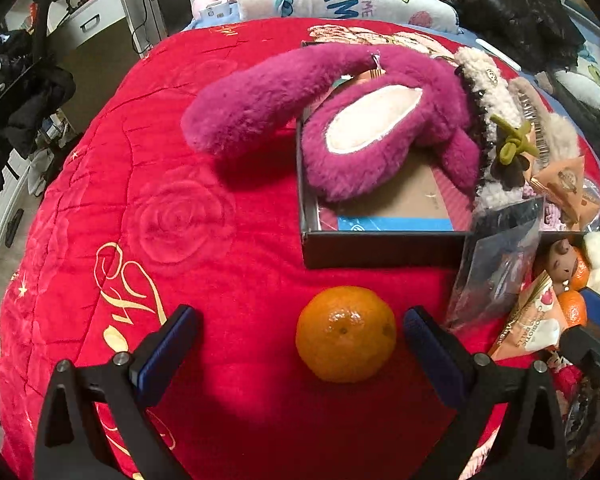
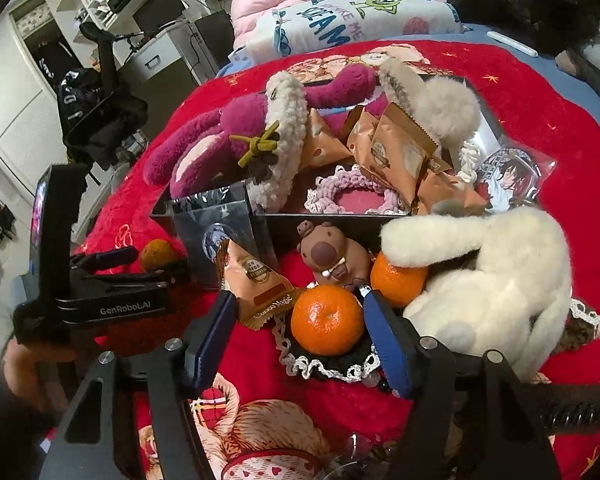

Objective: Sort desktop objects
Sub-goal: 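Close the left tool on the loose orange while the right tool approaches another orange, then lift the orange with the left tool while the right tool grasps the second orange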

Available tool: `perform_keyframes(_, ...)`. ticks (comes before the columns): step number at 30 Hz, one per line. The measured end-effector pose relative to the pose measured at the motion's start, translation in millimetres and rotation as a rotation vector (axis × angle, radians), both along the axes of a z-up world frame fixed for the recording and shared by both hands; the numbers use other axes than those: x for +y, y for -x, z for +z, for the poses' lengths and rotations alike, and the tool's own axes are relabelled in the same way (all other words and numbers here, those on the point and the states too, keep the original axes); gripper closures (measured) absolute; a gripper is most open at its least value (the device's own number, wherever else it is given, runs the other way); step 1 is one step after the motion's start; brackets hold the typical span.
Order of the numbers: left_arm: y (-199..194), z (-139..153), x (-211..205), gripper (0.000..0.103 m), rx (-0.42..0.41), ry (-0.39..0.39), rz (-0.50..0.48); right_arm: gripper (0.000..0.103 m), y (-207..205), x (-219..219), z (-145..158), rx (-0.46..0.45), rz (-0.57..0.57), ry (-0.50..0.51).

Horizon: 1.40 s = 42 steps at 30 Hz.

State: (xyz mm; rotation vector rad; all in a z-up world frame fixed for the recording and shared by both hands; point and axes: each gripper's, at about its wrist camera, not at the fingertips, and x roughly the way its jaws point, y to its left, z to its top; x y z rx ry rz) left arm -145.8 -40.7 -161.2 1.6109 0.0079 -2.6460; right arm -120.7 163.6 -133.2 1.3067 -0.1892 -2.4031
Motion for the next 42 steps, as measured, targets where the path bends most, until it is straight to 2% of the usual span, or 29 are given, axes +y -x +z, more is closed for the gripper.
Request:
perform_keyframes(3, -1, 1, 1, 0.001, -0.007, 0.001, 0.004, 0.041, 0, 0, -1, -0.001, -0.004, -0.005)
perform_keyframes(5, -4, 4, 5, 0.015, 0.003, 0.004, -0.014, 0.054, 1, 3, -2, -0.01, -0.024, -0.007)
perform_keyframes(6, -4, 5, 7, 0.019, 0.006, 0.002, -0.02, 0.055, 2, 5, -2, -0.016, -0.031, 0.003)
perform_keyframes(8, -6, 9, 11, 0.037, 0.007, 0.0, -0.03, 0.059, 4, 10, -1, -0.026, -0.04, 0.025)
perform_keyframes(10, -7, 12, 15, 0.047, 0.003, 0.002, -0.04, 0.068, 5, 12, -1, -0.03, -0.046, 0.038)
perform_keyframes(11, -8, 13, 17, 0.053, 0.002, 0.001, -0.046, 0.07, 6, 13, 0, -0.029, -0.052, 0.038)
perform_keyframes(14, -11, 16, 23, 0.061, 0.001, 0.007, -0.057, 0.073, 5, 14, 1, -0.029, -0.054, 0.029)
perform_keyframes(18, -13, 19, 25, 0.062, -0.005, 0.006, -0.055, 0.074, 4, 14, 2, -0.03, -0.056, 0.024)
perform_keyframes(23, -16, 24, 27, 0.062, -0.002, -0.007, -0.052, 0.083, 4, 17, 5, -0.024, -0.061, 0.021)
perform_keyframes(34, -26, 36, 41, 0.062, 0.01, -0.008, -0.085, 0.084, 2, 17, 5, -0.034, -0.057, 0.013)
perform_keyframes(38, -28, 37, 41, 0.062, 0.005, -0.013, -0.08, 0.077, 2, 15, 5, -0.035, -0.035, 0.011)
perform_keyframes(42, -31, 40, 44, 0.062, 0.0, -0.011, -0.082, 0.071, -1, 7, 5, -0.013, -0.005, -0.032)
